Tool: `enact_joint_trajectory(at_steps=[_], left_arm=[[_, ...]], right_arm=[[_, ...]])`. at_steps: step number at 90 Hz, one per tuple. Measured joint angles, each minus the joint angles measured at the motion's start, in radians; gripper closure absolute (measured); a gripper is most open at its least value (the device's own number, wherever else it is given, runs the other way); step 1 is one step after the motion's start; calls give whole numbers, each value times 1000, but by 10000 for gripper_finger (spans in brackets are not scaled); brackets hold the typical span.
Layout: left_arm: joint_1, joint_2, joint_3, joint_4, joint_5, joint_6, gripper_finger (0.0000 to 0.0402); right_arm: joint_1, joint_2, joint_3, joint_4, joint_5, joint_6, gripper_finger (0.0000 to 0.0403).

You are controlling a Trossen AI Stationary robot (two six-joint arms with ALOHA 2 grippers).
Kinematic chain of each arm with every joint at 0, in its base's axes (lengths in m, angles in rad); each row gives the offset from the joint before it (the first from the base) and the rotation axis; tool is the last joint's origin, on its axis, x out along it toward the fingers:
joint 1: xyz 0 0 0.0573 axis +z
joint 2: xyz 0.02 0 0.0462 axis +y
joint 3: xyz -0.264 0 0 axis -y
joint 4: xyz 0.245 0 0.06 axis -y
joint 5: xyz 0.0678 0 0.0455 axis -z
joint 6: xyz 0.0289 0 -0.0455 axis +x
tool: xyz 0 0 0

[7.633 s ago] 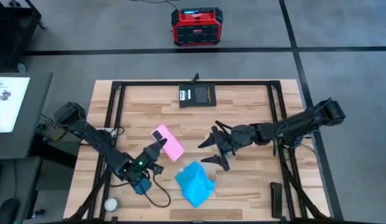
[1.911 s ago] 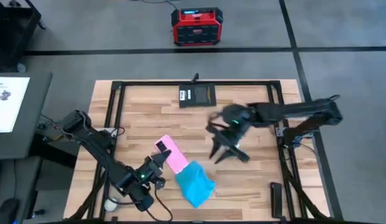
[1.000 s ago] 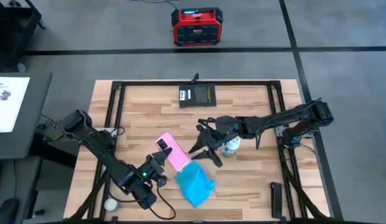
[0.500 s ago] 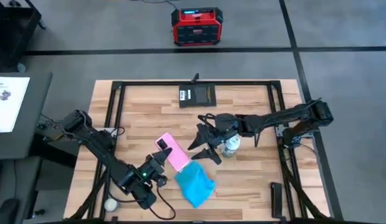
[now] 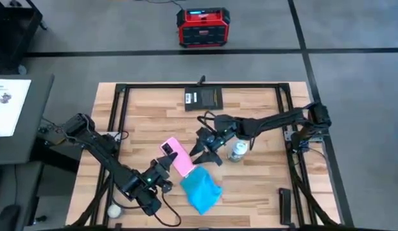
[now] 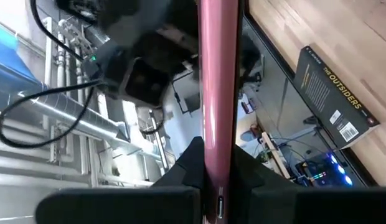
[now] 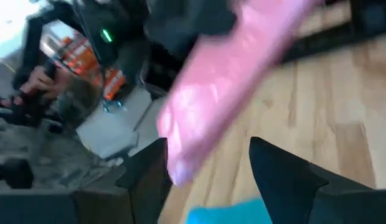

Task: Apply microfiber cloth
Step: Spray the back of the cellphone with the spray bottle

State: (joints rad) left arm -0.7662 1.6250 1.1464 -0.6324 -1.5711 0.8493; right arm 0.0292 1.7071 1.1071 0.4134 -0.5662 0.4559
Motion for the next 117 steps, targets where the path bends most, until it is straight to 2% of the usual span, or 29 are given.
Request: enact_joint_trajectory(at_steps=[80,99,117], left_arm=[[5,0,4,4,-3,3,395],[5,0,4,2,3,4,395],[0,-1,4,5,-3,2,395]], right_arm=[[-19,23,4,92,-38,84,188],[-23,116,93,89,-143,136,188],[-24,129,120,83,-175,142,189]])
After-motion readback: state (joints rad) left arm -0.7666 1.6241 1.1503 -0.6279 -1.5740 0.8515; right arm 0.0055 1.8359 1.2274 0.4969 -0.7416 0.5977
